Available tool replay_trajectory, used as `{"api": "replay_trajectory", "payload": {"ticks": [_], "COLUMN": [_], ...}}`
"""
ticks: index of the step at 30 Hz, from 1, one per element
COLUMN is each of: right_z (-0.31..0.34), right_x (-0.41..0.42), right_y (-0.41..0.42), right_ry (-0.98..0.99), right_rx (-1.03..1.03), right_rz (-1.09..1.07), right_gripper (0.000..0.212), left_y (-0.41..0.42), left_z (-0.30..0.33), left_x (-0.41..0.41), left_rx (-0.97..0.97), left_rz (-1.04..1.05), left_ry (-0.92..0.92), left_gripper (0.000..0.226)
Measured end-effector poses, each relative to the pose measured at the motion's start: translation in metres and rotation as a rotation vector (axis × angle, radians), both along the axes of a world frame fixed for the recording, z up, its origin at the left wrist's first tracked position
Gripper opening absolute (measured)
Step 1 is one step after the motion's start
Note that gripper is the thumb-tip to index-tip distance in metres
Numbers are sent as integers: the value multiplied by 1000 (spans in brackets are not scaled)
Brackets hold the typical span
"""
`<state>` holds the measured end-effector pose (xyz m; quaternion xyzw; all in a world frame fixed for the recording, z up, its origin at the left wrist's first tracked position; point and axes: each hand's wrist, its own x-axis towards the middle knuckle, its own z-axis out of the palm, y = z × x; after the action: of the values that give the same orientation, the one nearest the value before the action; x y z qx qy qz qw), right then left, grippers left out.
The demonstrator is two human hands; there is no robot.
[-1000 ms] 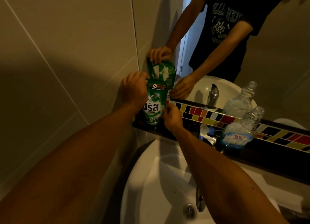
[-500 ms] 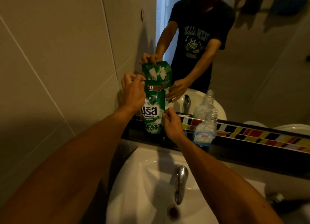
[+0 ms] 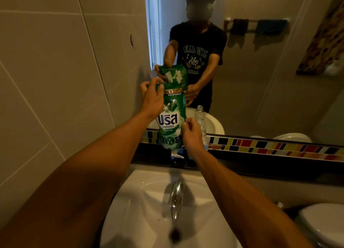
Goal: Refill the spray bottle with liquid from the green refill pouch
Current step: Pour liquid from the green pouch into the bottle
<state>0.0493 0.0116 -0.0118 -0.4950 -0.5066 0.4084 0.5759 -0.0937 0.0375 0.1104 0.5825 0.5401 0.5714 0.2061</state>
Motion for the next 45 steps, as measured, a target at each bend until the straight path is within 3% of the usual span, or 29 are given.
{"api": "replay_trajectory", "payload": {"ticks": [3,6,11,19,30,45], "right_z": [11,18,17,-1,-10,-33], "right_x": [7,12,19,30,21,23], "right_y": [1,5,8,6,0,-12], "right_ry": [74,106,131,153,70,149], "right_rx": [8,-2,-22,-77,-182,-253], "right_rz": [-40,-43,-24,-21,-105,-141], "right_gripper": [20,15,11,11,12,10], "left_y": [-6,-12,-23,-16,-19,-11], "left_z": [4,-25,-68,-86,-111,-100], "left_x": [9,5,15,11,4,3], "left_rx": [63,-152,-362,-475,-417,-495], "left_rz": [-98,-175,-328,-346,-241,-296], "left_ry": [-249,-524,-444,-507,-519,-293], "left_gripper": [66,90,37,38,36,35]}}
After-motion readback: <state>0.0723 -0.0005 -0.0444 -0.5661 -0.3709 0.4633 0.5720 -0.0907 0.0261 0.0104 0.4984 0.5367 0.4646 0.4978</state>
